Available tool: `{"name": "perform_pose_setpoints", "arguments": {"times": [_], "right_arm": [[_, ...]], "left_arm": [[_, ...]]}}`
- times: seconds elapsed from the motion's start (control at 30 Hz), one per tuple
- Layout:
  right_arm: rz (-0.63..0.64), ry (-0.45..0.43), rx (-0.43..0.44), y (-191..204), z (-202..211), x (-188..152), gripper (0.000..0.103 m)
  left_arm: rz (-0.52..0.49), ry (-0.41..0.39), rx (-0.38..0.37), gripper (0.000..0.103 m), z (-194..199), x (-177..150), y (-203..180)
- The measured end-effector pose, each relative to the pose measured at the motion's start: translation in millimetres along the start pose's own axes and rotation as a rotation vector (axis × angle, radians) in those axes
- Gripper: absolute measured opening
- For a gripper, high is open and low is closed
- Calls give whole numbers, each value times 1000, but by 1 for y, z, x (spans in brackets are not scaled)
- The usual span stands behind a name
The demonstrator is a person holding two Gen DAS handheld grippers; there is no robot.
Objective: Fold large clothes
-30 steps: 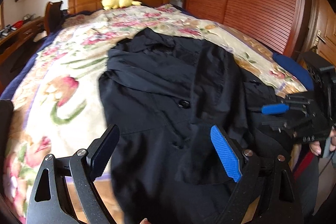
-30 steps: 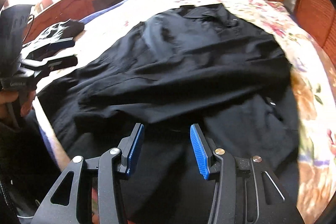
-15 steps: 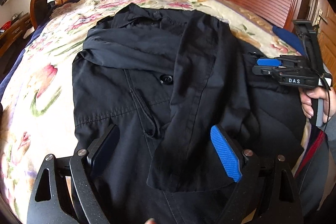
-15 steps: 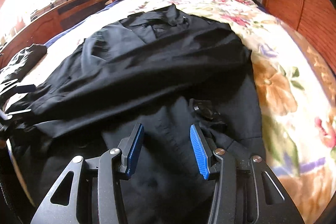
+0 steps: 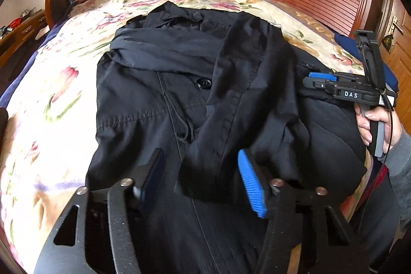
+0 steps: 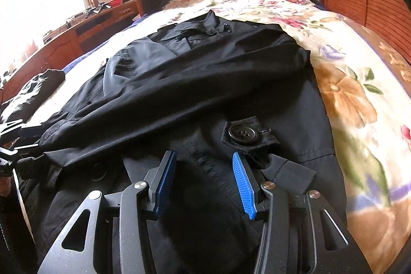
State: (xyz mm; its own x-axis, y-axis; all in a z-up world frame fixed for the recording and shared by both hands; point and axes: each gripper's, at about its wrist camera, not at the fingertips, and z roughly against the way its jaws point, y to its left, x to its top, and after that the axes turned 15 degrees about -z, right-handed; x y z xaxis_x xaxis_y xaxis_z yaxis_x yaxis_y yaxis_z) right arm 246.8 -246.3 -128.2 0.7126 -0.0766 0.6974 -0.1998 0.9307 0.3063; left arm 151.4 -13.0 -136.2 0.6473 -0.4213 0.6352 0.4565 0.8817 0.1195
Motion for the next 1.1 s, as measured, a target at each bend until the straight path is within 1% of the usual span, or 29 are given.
{"name": "perform_pose_setpoints", "arguments": {"times": [0.03,0.13,0.27,0.43,0.47,0.53,0.57,0.63,0.7,0.83,1.1], "right_arm": [[2,0,-1,1,1,0,48],[4,0,1,2,4,-1,48],[3,0,2,1,4,0,48],[5,-1,-2,2,4,0,48],[6,-1,-2,2,4,0,48],[8,-1,-6,2,4,0,48],[9,-1,-7,2,4,0,48],[10,0,-7,2,4,0,48],[10,0,-7,2,4,0,48],[10,0,-6,2,4,0,48],[17,2,-9,3,3,-1,48]], "left_arm": [[1,5,7,50,-1,-2,0],[8,18,10,42,-3,-5,0],[-2,25,19,41,-5,-5,-3],[9,25,8,41,-6,-7,0],[5,25,5,39,-6,-8,-1],[-6,31,1,28,-6,-7,-3],[-17,35,-3,25,-6,-6,-4],[-34,31,-8,14,-3,-3,-5],[-48,17,3,10,2,2,-5],[-50,-8,22,8,9,9,2],[-34,-24,96,8,21,18,25]]}}
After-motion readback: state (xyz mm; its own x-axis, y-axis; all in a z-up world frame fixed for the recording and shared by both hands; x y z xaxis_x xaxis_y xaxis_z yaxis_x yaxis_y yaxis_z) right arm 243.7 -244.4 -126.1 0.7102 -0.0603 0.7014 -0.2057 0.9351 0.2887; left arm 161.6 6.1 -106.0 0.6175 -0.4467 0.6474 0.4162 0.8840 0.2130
